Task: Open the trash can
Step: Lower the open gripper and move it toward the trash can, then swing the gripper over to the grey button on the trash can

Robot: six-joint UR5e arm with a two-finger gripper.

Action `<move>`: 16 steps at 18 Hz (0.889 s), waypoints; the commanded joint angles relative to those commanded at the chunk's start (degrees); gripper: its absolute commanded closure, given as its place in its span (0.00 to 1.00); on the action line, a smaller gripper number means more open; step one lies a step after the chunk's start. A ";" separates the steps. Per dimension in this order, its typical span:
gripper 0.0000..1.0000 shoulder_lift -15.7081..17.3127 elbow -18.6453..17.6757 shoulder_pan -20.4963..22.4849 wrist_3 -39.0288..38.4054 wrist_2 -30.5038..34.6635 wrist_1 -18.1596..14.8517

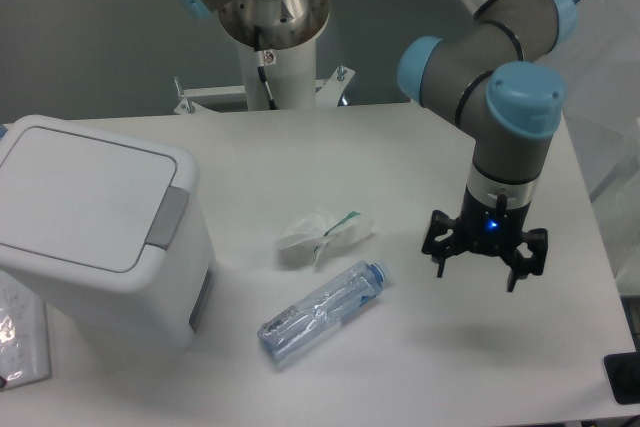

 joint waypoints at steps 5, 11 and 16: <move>0.00 2.46 0.00 0.27 -3.17 -8.96 0.18; 0.00 5.36 2.11 -2.19 -11.07 -10.48 0.18; 0.00 6.24 2.47 -4.47 -18.89 -11.44 0.09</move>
